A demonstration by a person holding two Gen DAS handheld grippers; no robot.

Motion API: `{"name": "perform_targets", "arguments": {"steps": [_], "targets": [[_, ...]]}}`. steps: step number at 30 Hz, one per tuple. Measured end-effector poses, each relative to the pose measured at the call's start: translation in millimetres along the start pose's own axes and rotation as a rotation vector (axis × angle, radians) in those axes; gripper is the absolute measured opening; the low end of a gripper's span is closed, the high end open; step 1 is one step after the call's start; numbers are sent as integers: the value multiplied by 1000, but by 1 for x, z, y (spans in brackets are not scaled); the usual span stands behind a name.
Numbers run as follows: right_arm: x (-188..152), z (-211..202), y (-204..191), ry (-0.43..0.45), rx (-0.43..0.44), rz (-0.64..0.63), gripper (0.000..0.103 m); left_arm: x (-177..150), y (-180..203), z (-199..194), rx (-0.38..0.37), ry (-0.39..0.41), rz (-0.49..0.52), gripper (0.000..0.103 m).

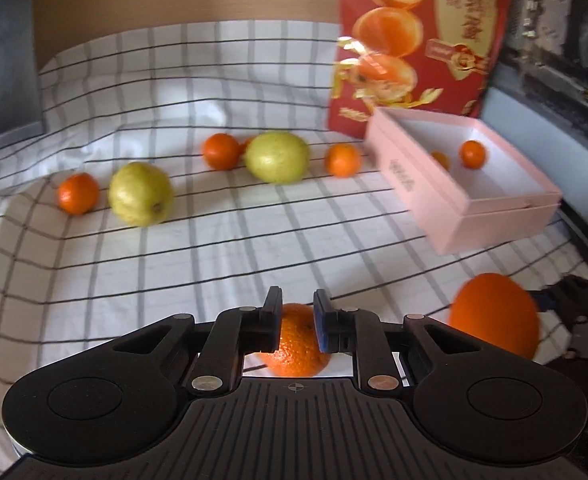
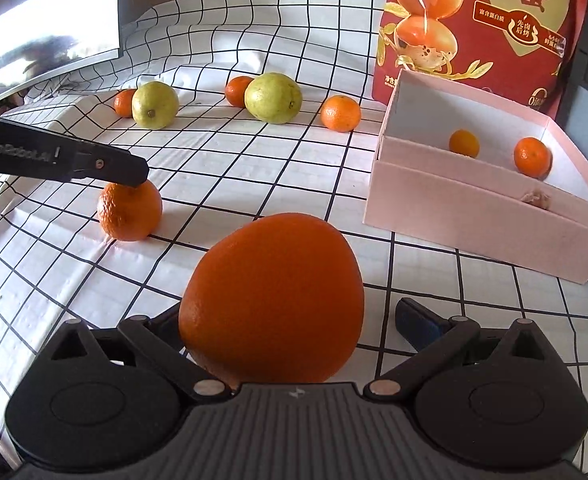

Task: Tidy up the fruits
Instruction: 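Lift the tangerine with the left tool while the right tool holds the large orange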

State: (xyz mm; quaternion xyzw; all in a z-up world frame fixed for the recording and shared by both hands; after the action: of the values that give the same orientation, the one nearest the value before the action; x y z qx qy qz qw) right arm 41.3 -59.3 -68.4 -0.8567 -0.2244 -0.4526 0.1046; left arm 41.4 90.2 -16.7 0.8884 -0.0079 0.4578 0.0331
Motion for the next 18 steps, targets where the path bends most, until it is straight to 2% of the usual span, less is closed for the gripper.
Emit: {"name": "perform_targets", "arguments": {"steps": [2, 5, 7, 11, 13, 16, 18], "targets": [[-1, -1, 1, 3, 2, -2, 103, -1, -6, -2, -11, -2, -30, 24], [-2, -2, 2, 9, 3, -3, 103, -1, -16, -5, 33, 17, -16, 26], [-2, -2, 2, 12, 2, -3, 103, -1, -21, -6, 45, 24, -20, 38], [-2, -2, 1, 17, -1, -2, 103, -2, -23, -5, 32, 22, -43, 42], [-2, -3, 1, 22, -2, -1, 103, -2, -18, -4, 4, 13, -38, 42], [-3, -3, 1, 27, -5, 1, 103, -8, 0, -1, -94, -28, -38, 44], [-3, -3, 0, 30, -7, 1, 103, -11, 7, 2, -71, -39, 10, 52]]}}
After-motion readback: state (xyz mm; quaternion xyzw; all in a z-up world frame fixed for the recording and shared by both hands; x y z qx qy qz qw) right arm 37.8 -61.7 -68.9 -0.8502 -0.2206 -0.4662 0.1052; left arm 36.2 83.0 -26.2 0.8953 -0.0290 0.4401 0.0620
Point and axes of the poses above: each gripper's, at about its wrist camera, not at the fingertips, and z roughly the way its jaws point, y to its right, x to its top, the point moved 9 cm from there along z, roughly the way its jaws point, and after that the axes turned 8 degrees about y, right-handed, at the moved point
